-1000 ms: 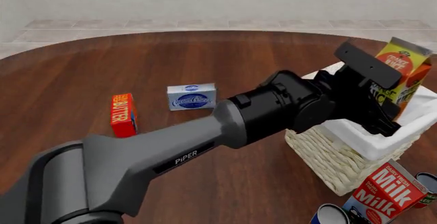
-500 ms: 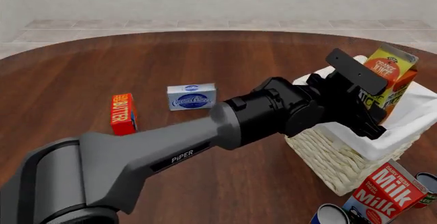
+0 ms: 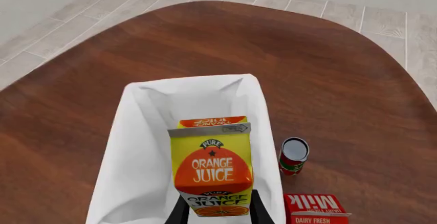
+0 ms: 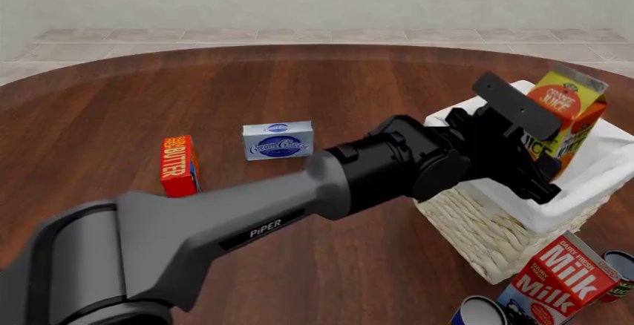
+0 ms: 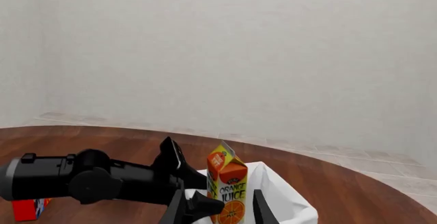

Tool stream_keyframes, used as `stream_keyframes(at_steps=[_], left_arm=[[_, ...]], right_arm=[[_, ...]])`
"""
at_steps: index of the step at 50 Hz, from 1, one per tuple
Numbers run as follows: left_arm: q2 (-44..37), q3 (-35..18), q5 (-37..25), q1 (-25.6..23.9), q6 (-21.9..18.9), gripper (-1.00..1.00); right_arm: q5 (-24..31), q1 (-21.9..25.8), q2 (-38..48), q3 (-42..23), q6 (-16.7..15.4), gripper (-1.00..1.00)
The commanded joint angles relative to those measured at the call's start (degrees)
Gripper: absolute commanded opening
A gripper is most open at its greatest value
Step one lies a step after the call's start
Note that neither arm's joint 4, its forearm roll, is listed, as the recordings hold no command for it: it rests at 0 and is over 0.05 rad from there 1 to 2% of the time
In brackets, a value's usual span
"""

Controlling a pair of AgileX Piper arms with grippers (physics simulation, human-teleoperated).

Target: Pick up the orange juice, and put it in the basket.

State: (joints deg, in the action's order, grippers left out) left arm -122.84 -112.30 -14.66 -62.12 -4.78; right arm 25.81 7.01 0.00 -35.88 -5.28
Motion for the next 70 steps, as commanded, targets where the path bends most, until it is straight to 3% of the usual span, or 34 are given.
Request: stream_keyframes(at_steps=[1, 22, 41, 42, 63, 70], left_arm=[[-1.04, -1.49, 0.29, -0.05, -0.44, -1.00], [-5.66, -6.61, 0.92, -1.47, -0.76, -1.00], [-5.08, -5.05, 3.29, -1.75, -2.95, -1.00], [-4.98, -4.93, 3.30, -1.67, -2.95, 1.00], [-4.41, -2.22, 4.82, -0.17, -1.87, 1.00], [-1.49, 2.05, 6.91, -1.02, -0.98, 1.00]], right_arm=[[-0.80, -0.05, 0.00, 0.91, 0.08, 1.00], [-3.36, -0.13, 0.00, 3.46, 0.91, 1.00], [-6.21, 0.39, 0.00, 6.32, 1.78, 1.00], [-6.16, 0.39, 0.00, 6.28, 1.75, 1.00], [-6.27, 0.23, 0.00, 6.36, 1.69, 1.00], [-5.82, 0.41, 0.00, 5.96, 1.68, 1.00]])
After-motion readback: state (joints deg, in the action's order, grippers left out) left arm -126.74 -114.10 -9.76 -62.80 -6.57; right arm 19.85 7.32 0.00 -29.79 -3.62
